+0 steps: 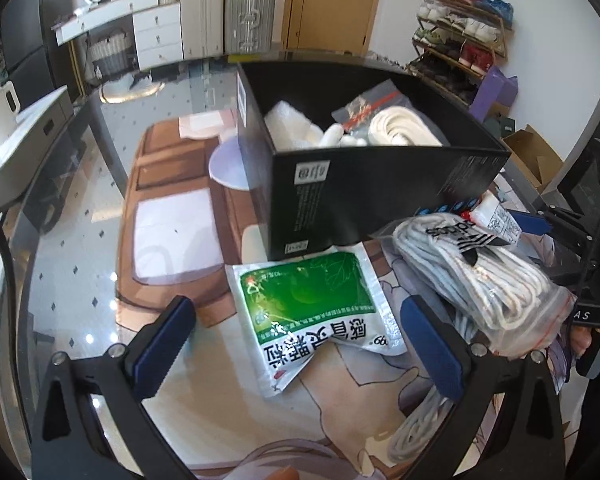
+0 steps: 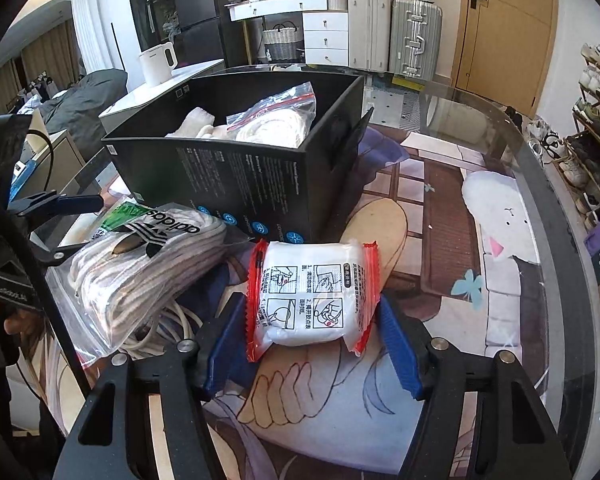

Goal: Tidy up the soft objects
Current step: 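Grasp the white red-edged packet with the right gripper while the left grasps the green packet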

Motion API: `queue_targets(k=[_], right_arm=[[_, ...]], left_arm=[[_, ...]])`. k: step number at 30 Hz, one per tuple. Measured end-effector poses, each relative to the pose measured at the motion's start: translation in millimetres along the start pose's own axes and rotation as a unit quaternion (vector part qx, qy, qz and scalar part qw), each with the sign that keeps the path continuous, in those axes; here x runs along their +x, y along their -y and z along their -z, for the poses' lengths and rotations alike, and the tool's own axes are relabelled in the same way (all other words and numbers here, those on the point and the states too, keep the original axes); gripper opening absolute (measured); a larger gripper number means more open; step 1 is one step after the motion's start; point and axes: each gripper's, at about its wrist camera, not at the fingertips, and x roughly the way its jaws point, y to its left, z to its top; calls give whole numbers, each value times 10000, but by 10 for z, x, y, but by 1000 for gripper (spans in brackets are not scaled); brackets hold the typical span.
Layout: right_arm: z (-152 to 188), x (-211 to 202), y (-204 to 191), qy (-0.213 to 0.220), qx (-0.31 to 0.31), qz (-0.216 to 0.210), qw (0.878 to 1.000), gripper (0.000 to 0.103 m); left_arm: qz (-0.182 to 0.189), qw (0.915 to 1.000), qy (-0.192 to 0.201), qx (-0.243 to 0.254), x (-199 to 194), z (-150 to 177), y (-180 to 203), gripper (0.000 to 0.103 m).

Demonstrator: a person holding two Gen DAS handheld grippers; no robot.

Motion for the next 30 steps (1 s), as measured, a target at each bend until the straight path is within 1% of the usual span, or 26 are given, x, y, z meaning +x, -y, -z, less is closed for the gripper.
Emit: queue_targets(k=[4,6,7,12,15,18,22,27,30], right_arm=[[13,1,-9,39,-59,21,10000,66],[17,1,-13,42,-91,33,9999,66],[17,1,-15,41,-100,36,9999,66],[22,0,-13,45,-119,36,9999,66],[21,1,-13,44,-116,39,9999,66],[22,0,-12,39,-124,28,9999,66],[23,0,-11,38,-129,25,9999,66],[21,4,-11,45,-146,21,9999,66],[19,-2,2,68,-134,16,9999,65]], left_arm=[[-151,9998,-28,89,32,3,32,103],[-348,9992,-76,180,67,-5,40,103],[-373,9991,-79,178,69,-6,42,103],[-364,9991,-86,186,47,27,6,103],[-327,9994,-89,94,36,23,-6,103],[-239,9995,-109,198,53,3,63,103],[-388,9986,-175,328,101,-24,112,103],[-362,9985,-165,365,93,-25,121,103],[-333,9987,-85,370,57,-7,77,97]])
